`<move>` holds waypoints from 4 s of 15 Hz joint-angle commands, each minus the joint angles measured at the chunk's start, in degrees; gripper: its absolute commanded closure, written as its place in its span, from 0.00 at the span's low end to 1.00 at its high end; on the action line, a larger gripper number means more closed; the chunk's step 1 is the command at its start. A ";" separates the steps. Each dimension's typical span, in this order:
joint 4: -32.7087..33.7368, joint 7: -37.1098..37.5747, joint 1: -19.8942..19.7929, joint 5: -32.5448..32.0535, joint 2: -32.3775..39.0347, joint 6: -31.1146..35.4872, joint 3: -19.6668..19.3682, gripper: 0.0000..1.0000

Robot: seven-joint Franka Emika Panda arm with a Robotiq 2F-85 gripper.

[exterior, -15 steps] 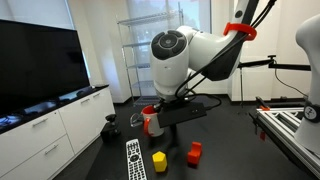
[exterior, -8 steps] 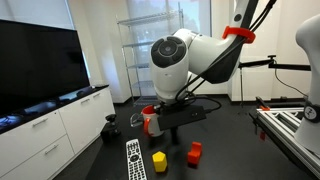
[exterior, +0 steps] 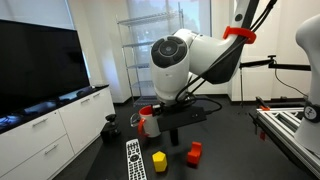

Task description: Place the box on its side.

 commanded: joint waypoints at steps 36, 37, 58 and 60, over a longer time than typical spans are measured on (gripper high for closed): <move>-13.83 -113.81 42.55 39.33 -32.84 -1.29 -45.16 0.00; -13.17 -119.07 30.26 46.73 -29.63 -0.56 -32.78 0.00; -9.00 -124.38 -0.74 59.87 -26.75 -6.99 -0.65 0.00; -9.00 -124.37 -0.76 59.86 -26.75 -6.99 -0.60 0.00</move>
